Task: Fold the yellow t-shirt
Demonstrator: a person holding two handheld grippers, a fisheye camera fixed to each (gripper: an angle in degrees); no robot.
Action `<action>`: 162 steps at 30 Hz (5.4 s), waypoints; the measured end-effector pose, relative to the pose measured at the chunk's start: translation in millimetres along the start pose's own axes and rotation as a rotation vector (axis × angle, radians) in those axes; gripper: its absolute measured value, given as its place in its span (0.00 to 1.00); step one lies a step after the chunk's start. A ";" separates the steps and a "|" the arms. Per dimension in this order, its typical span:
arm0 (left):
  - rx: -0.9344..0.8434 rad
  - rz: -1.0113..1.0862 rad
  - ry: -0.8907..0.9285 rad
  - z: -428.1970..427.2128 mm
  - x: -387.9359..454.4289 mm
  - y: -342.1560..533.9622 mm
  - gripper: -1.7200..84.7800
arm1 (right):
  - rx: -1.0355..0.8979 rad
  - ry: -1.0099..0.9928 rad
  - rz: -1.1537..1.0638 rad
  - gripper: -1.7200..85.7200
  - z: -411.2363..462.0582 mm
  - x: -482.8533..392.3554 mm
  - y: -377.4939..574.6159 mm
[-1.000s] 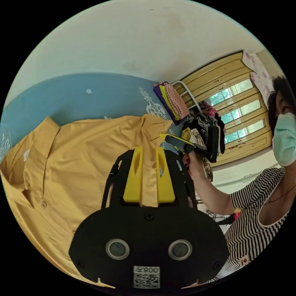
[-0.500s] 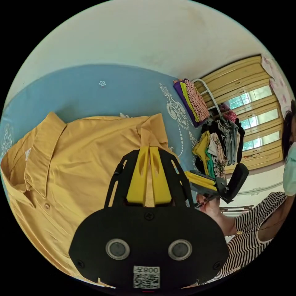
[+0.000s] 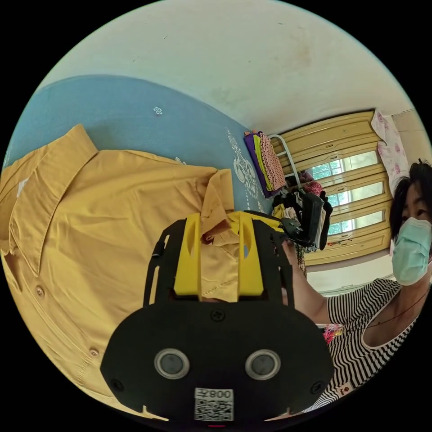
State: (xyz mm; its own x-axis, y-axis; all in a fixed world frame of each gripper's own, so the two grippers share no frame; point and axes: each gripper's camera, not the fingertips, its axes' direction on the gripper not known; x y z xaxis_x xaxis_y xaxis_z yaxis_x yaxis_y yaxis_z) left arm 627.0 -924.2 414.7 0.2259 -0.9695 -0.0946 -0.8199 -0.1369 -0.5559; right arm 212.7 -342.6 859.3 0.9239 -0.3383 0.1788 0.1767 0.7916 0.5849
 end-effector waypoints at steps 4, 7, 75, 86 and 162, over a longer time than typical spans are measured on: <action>0.022 -0.014 0.068 0.0 -5.3 -10.3 0.16 | -0.055 0.045 -0.031 0.11 18.7 -3.7 -4.8; -0.003 -0.014 0.038 4.9 -7.1 -19.1 0.14 | -0.059 0.032 -0.020 0.09 25.0 0.3 -3.5; -0.156 0.266 -0.345 107.8 32.5 -186.0 0.02 | 0.159 -0.284 0.340 0.02 25.4 81.9 111.8; -0.125 0.258 -0.314 94.3 13.8 -148.9 0.02 | 0.128 -0.095 0.270 0.02 27.6 56.4 100.5; 0.113 -0.033 -0.258 -189.2 -171.2 212.0 0.02 | -0.268 0.374 -0.283 0.01 309.1 -118.4 -272.9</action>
State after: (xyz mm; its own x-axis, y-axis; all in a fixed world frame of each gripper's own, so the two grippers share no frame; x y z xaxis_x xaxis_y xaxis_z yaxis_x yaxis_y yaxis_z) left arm 314.9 -825.7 469.3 0.3898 -0.8791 -0.2744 -0.7496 -0.1298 -0.6490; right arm -49.8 -675.8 923.0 0.8765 -0.3922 -0.2791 0.4719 0.8143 0.3379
